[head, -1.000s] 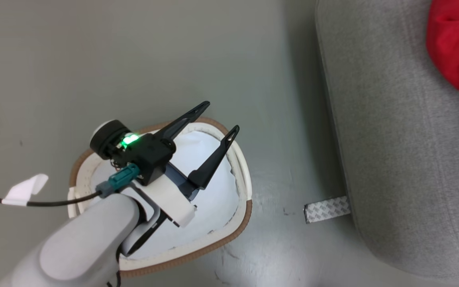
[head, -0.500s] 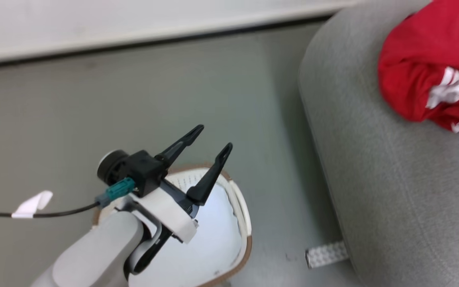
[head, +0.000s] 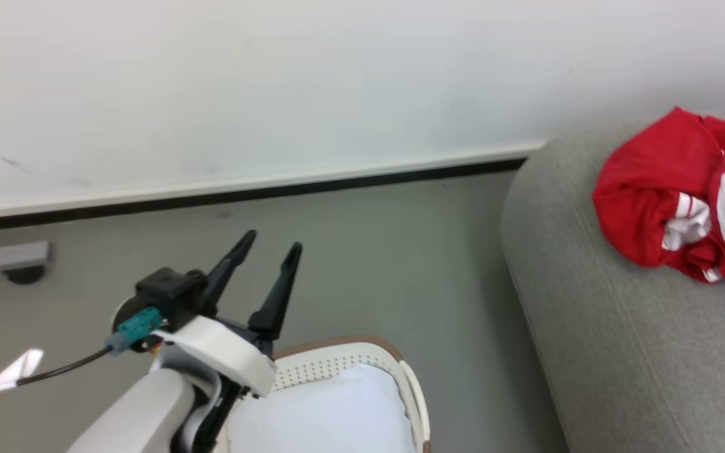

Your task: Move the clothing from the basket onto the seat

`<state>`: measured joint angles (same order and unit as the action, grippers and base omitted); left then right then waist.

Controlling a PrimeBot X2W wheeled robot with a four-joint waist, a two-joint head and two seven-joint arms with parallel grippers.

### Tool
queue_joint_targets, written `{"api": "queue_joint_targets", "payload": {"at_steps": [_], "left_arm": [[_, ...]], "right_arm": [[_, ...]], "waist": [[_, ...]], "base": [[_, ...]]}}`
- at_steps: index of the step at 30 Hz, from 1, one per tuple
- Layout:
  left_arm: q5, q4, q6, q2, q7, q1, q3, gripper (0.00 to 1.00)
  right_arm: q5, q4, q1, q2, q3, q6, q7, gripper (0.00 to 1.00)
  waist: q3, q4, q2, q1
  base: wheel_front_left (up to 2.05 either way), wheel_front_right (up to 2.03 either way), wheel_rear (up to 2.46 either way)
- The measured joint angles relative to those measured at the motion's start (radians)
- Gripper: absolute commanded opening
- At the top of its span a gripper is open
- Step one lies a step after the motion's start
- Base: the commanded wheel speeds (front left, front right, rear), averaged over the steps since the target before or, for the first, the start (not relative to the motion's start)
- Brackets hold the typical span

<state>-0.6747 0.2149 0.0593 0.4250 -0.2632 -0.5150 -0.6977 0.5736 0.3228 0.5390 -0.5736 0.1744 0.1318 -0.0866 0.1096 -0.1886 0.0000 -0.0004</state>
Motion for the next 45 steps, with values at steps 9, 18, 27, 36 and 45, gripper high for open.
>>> {"api": "queue_joint_targets", "payload": {"at_steps": [9, 18, 27, 36, 45], "left_arm": [[0.032, -0.012, 0.047, 0.003, -0.001, 0.15, 0.182, 1.0], [0.116, -0.049, 0.018, -0.068, -0.001, 0.309, 0.393, 1.0], [0.238, -0.027, -0.048, -0.17, -0.001, 0.39, 0.514, 1.0], [0.318, 0.003, -0.104, -0.233, -0.001, 0.397, 0.58, 1.0], [0.367, 0.027, -0.145, -0.267, -0.001, 0.397, 0.628, 1.0]], "right_arm": [[-0.12, -0.127, -0.225, 0.178, -0.088, 0.0, 0.207, 1.0], [-0.17, -0.169, -0.39, 0.348, -0.089, 0.0, 0.318, 1.0], [-0.181, -0.158, -0.449, 0.411, -0.089, 0.0, 0.348, 1.0], [-0.215, -0.178, -0.462, 0.43, -0.09, 0.0, 0.349, 1.0], [-0.219, -0.182, -0.462, 0.432, -0.086, 0.0, 0.349, 1.0]], "waist": [[-0.099, 0.081, 0.0, 0.0], [-0.126, 0.115, 0.0001, 0.0001], [-0.129, 0.119, 0.0, 0.0002], [-0.138, 0.111, 0.0, 0.0003], [-0.142, 0.111, 0.0, 0.0003]], "base": [[0.0, 0.0, 0.0], [0.0, 0.0, 0.0], [0.0, 0.0, 0.0], [0.0, 0.0, 0.0], [0.0, 0.0, 0.0]]}}
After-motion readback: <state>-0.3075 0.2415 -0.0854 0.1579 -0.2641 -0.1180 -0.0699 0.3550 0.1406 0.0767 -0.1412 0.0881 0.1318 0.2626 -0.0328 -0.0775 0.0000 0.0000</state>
